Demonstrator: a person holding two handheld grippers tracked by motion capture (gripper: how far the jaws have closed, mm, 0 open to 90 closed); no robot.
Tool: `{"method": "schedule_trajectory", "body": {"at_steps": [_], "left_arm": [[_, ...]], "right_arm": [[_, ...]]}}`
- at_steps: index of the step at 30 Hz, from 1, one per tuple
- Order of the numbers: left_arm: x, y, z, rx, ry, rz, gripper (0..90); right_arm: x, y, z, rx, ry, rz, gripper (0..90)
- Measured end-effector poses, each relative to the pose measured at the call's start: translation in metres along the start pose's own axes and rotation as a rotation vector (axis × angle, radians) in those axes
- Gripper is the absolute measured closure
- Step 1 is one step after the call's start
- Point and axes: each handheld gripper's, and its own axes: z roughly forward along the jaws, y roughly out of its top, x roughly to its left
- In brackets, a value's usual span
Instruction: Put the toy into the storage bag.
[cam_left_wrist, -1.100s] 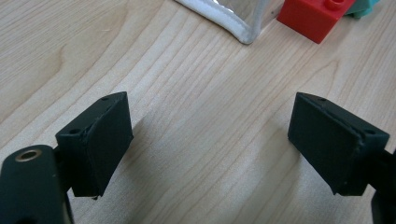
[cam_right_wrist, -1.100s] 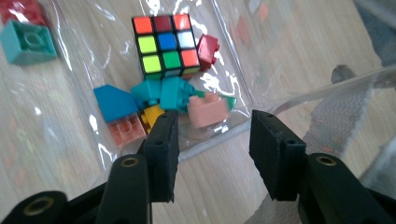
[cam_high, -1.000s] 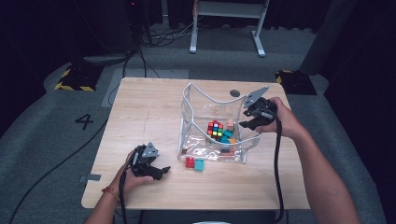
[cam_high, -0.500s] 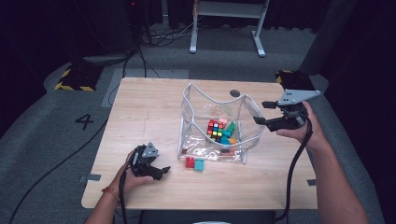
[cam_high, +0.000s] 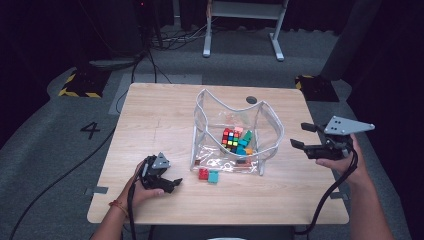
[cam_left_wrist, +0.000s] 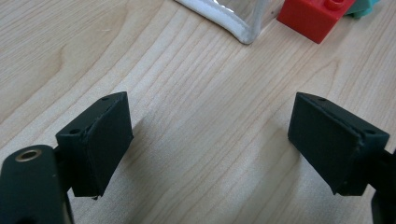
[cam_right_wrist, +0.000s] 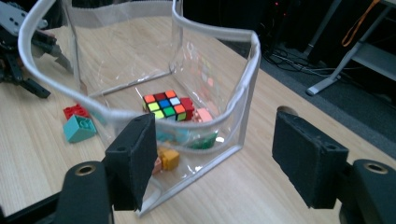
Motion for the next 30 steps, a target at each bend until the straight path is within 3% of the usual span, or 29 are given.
{"method": "schedule_trajectory", "body": {"at_steps": [8,9,15,23,30], "left_arm": [[0.000,0.000,0.000,0.000,0.000,0.000,13.9],[0.000,0.000,0.000,0.000,0.000,0.000,13.9],[0.000,0.000,0.000,0.000,0.000,0.000,13.9],[0.000,0.000,0.000,0.000,0.000,0.000,13.9],[0.000,0.000,0.000,0.000,0.000,0.001,13.9]], "right_arm": [[0.022,-0.043,0.010,0.014,0.019,0.024,32.6],[0.027,-0.047,0.013,0.012,0.040,0.043,32.7],[0.054,-0.071,0.036,0.037,0.130,0.045,33.3],[0.093,-0.082,0.079,0.062,0.263,0.028,34.3],[0.122,-0.072,0.117,0.100,0.343,-0.021,33.5]]}}
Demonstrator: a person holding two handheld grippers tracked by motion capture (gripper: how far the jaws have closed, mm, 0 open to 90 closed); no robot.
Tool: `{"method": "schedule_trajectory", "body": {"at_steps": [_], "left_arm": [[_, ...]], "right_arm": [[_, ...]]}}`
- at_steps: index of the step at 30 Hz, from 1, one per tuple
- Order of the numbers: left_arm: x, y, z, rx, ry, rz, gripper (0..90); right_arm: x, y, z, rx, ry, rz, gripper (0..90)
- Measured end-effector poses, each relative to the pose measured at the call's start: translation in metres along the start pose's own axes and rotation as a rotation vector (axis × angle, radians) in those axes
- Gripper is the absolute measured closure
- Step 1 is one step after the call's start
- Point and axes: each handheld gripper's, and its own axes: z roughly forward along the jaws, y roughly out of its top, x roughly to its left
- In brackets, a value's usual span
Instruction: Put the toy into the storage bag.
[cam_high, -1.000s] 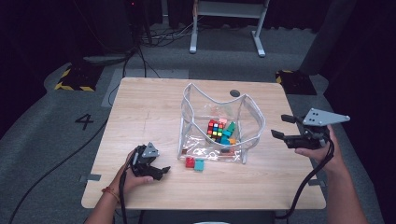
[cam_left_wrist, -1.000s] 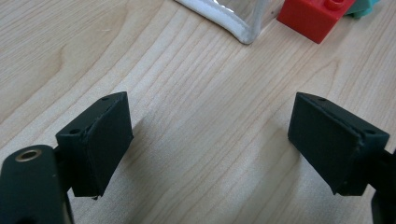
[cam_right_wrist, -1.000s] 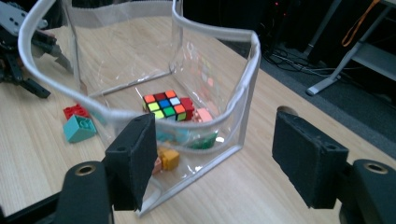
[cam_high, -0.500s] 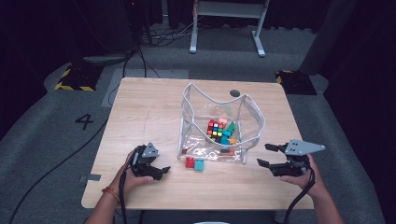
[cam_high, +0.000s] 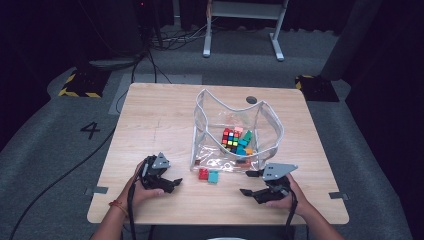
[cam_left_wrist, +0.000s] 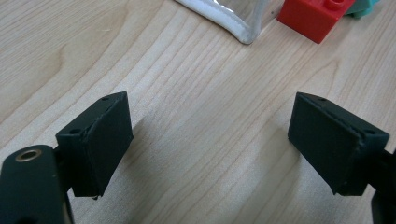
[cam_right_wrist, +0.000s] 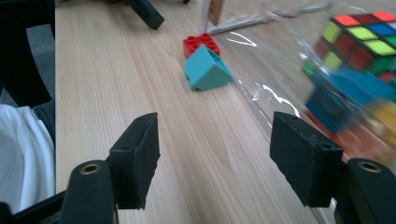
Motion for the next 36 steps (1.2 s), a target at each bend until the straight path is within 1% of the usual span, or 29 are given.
{"method": "schedule_trajectory", "body": {"at_steps": [1,2,3,4,5,6,7,8,12,13,15,16,17,18,19,20,22,24,25,26,27,28,29,30,31,32,33,34,36], "left_arm": [[0.000,0.000,0.000,0.000,0.000,0.000,13.9],[0.000,0.000,0.000,0.000,0.000,0.000,13.9],[0.000,0.000,0.000,0.000,0.000,0.000,14.0],[0.000,0.000,0.000,0.000,0.000,0.000,14.0],[0.000,0.000,0.000,0.000,0.000,0.000,14.0],[0.000,0.000,0.000,0.000,0.000,0.000,14.0],[0.000,0.000,0.000,0.000,0.000,0.001,14.0],[0.000,0.000,0.000,0.000,0.000,0.001,14.0],[0.000,0.000,0.000,0.000,0.000,0.001,14.0],[0.000,0.000,0.000,0.000,0.000,0.000,14.1],[0.000,0.000,0.000,0.000,0.000,0.001,14.1],[0.000,0.000,0.000,0.000,0.000,0.001,14.1],[0.000,0.000,0.000,0.000,0.000,0.001,14.1],[0.000,0.000,0.000,0.000,0.000,0.001,14.1],[0.000,0.000,0.000,0.000,0.000,0.001,14.1],[0.000,0.000,0.000,0.001,0.000,0.001,14.1],[0.000,0.000,0.000,0.001,0.000,0.001,14.1],[0.000,0.000,0.000,-0.001,0.000,0.000,14.1],[0.000,0.000,0.000,0.000,0.000,0.001,14.1],[0.000,0.000,0.000,0.000,0.000,0.001,14.1],[0.000,0.000,0.000,0.000,0.000,0.001,14.1],[0.000,0.000,0.000,0.000,0.000,0.001,14.1],[0.000,0.000,0.000,0.000,0.000,0.001,14.1],[0.000,0.000,0.000,0.000,-0.001,0.001,14.1],[0.000,0.000,0.000,0.000,-0.001,0.001,14.1],[0.000,0.000,0.000,0.000,-0.001,0.001,14.1],[0.000,0.000,0.000,0.000,-0.001,0.001,14.1],[0.000,0.000,0.000,0.000,0.000,0.001,14.1],[0.000,0.000,0.000,0.000,-0.001,0.001,14.1]], "right_arm": [[0.001,0.003,0.006,0.003,0.001,-0.021,33.1],[0.000,0.006,0.013,-0.006,0.009,-0.056,33.2],[0.002,0.009,0.019,-0.001,0.013,-0.053,33.1],[0.003,0.012,0.026,0.007,0.006,-0.073,33.0],[0.006,0.014,0.031,0.031,0.003,-0.045,33.0],[0.007,0.017,0.037,0.032,0.004,-0.047,33.0],[0.008,0.020,0.042,0.041,0.006,-0.055,33.0],[0.008,0.022,0.047,0.045,0.004,-0.088,33.0],[0.012,0.032,0.062,0.038,-0.005,-0.096,33.0],[0.012,0.034,0.065,0.039,0.002,-0.102,33.0],[0.014,0.038,0.071,0.051,-0.010,-0.123,33.0],[0.015,0.039,0.074,0.051,-0.003,-0.119,33.1],[0.015,0.040,0.077,0.055,0.012,-0.129,33.1],[0.015,0.041,0.080,0.068,0.011,-0.145,33.2],[0.015,0.041,0.083,0.071,0.013,-0.147,33.3],[0.015,0.042,0.087,0.066,0.020,-0.128,33.4],[0.014,0.043,0.092,0.076,0.024,-0.136,33.3],[0.014,0.044,0.097,0.076,0.016,-0.127,33.4],[0.013,0.044,0.099,0.072,0.014,-0.133,33.3],[0.013,0.044,0.101,0.081,-0.002,-0.123,33.3],[0.011,0.044,0.103,0.099,-0.004,-0.138,33.2],[0.011,0.044,0.105,0.108,-0.006,-0.132,33.1],[0.007,0.043,0.107,0.094,0.010,-0.170,32.9],[0.007,0.042,0.109,0.094,0.016,-0.158,32.8],[0.009,0.041,0.109,0.127,0.017,-0.097,33.0],[0.007,0.040,0.110,0.128,0.028,-0.111,32.7],[0.007,0.039,0.110,0.130,0.026,-0.111,32.7],[0.006,0.039,0.110,0.135,0.020,-0.124,32.7],[0.007,0.040,0.110,0.135,0.026,-0.104,32.7]]}}
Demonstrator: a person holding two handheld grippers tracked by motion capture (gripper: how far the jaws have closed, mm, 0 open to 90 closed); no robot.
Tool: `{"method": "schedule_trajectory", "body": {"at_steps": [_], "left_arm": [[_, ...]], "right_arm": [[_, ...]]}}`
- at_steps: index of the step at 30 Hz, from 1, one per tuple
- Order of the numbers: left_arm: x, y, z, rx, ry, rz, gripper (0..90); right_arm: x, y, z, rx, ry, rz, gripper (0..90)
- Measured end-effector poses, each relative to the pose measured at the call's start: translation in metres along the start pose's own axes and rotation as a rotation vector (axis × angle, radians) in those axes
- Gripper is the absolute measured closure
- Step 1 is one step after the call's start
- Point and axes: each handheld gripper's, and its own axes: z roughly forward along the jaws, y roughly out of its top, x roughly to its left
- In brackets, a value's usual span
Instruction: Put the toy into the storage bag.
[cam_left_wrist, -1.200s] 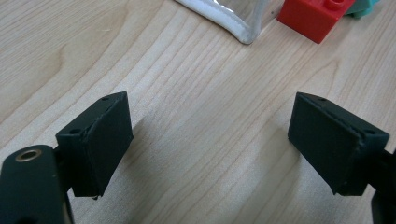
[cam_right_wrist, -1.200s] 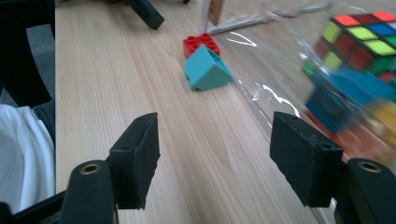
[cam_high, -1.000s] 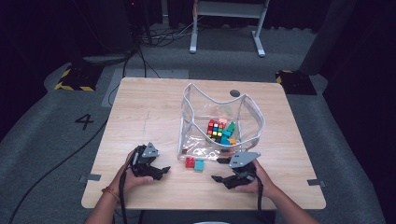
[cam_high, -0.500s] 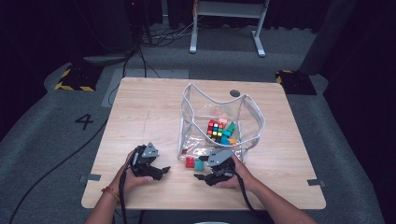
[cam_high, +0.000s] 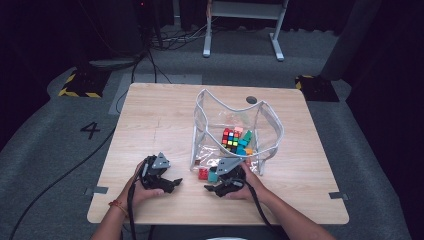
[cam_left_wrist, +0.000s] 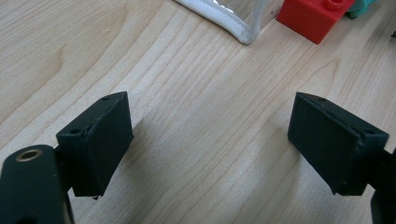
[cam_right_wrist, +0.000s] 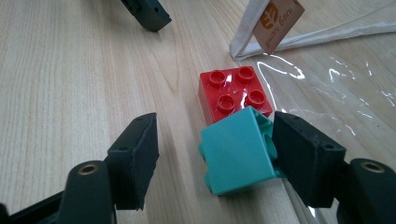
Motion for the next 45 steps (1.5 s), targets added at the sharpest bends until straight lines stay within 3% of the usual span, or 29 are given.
{"method": "schedule_trajectory", "body": {"at_steps": [4,6,9,11,13,17,19,24,27,29,33,37,38,41,45], "left_arm": [[0.000,0.000,0.000,0.000,0.000,0.000,14.1],[0.000,0.000,0.000,0.000,0.000,0.000,14.1],[0.000,0.000,0.000,0.000,0.000,0.000,14.1],[0.000,0.000,0.000,0.000,0.000,0.000,14.1],[0.000,0.000,0.000,0.000,0.000,0.000,14.1],[0.000,0.000,0.000,0.000,0.000,0.000,14.1],[0.000,0.000,0.000,0.000,0.000,0.000,14.1],[0.000,0.000,0.000,0.000,0.000,0.000,14.1],[0.000,0.000,0.000,0.000,0.000,0.000,14.1],[0.000,0.000,0.000,0.000,0.000,0.000,14.1],[0.000,0.000,0.000,0.000,0.000,0.000,14.1],[0.000,0.000,0.000,0.000,0.000,0.000,14.1],[0.000,0.000,0.000,0.000,0.000,0.000,14.1],[0.000,0.000,0.000,0.000,0.000,0.000,14.1],[0.000,0.000,0.000,0.000,0.000,0.000,14.1]], "right_arm": [[0.002,-0.001,-0.001,-0.003,-0.003,0.007,39.2],[0.001,-0.001,-0.001,-0.020,-0.008,-0.060,45.0],[0.004,-0.002,-0.001,-0.038,-0.025,-0.073,49.6],[0.007,-0.005,-0.003,-0.024,-0.053,-0.049,53.7],[0.008,-0.005,-0.005,-0.025,-0.044,-0.039,55.3],[0.008,-0.006,-0.007,-0.018,-0.046,-0.071,55.5],[0.010,-0.007,-0.011,-0.023,-0.031,-0.034,57.2],[0.015,-0.011,-0.019,-0.010,-0.039,-0.039,57.2],[0.016,-0.015,-0.027,-0.020,-0.027,-0.037,57.3],[0.016,-0.017,-0.033,-0.043,-0.019,-0.062,57.3],[0.019,-0.027,-0.049,-0.034,-0.028,-0.026,57.3],[0.017,-0.042,-0.067,-0.033,-0.065,0.011,57.3],[0.013,-0.046,-0.070,-0.054,-0.074,-0.030,57.3],[0.009,-0.060,-0.087,-0.048,-0.102,0.038,57.3],[0.000,-0.076,-0.106,-0.066,-0.147,0.060,57.4]]}}
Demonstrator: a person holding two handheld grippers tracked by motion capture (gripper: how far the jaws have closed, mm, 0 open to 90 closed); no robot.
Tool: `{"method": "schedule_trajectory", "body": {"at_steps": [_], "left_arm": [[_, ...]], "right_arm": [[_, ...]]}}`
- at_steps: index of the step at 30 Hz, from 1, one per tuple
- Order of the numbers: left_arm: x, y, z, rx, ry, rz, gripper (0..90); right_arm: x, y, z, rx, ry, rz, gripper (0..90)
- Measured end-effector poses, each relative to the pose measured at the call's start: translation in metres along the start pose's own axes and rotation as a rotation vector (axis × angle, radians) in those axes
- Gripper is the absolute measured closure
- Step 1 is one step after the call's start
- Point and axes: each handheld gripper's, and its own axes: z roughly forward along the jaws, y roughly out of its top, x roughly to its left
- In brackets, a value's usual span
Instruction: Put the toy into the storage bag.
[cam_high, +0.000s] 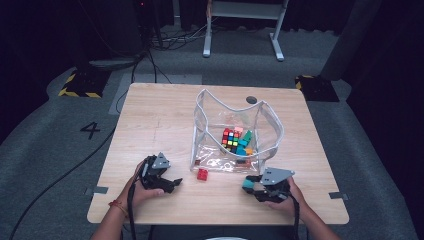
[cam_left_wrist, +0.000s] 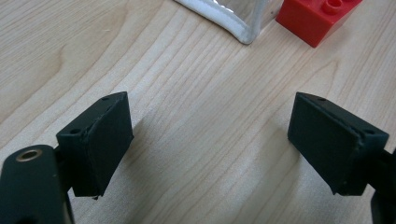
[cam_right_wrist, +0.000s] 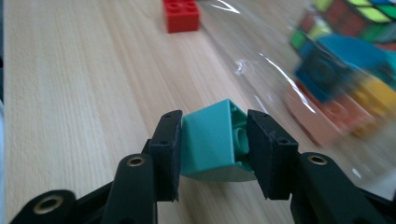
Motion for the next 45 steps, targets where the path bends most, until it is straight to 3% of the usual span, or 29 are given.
{"method": "schedule_trajectory", "body": {"at_steps": [4,9,11,15,17,21,26,32,36,39,45], "left_arm": [[0.000,0.000,0.000,0.001,0.000,0.000,14.1],[0.000,0.000,0.000,0.000,0.000,0.000,14.1],[0.000,0.000,0.000,0.000,0.000,0.000,14.1],[0.000,0.000,0.000,0.000,0.000,0.000,14.1],[0.000,0.000,0.000,0.000,0.000,0.000,14.1],[0.000,0.000,0.000,0.000,0.000,0.000,14.1],[0.000,0.000,0.000,0.000,0.000,0.000,14.1],[0.000,0.000,0.000,0.000,0.000,0.000,14.1],[0.000,0.000,0.000,0.000,0.000,0.000,14.1],[0.000,0.000,0.000,-0.001,0.000,-0.001,14.1],[0.000,0.000,0.000,0.000,0.000,0.000,14.1]], "right_arm": [[-0.014,-0.016,-0.020,-0.007,-0.051,0.064,57.4],[-0.034,-0.033,-0.044,-0.027,-0.148,0.118,57.3],[-0.043,-0.037,-0.054,-0.045,-0.163,0.159,57.3],[-0.064,-0.041,-0.070,-0.070,-0.216,0.185,57.4],[-0.074,-0.041,-0.074,-0.055,-0.248,0.192,57.4],[-0.095,-0.041,-0.083,-0.060,-0.265,0.222,57.4],[-0.113,-0.027,-0.091,-0.066,-0.297,0.232,57.4],[-0.135,0.003,-0.102,-0.076,-0.348,0.227,57.4],[-0.149,0.022,-0.109,-0.105,-0.358,0.228,57.4],[-0.158,0.035,-0.112,-0.147,-0.329,0.245,57.4],[-0.170,0.068,-0.113,-0.149,-0.355,0.199,57.4]]}}
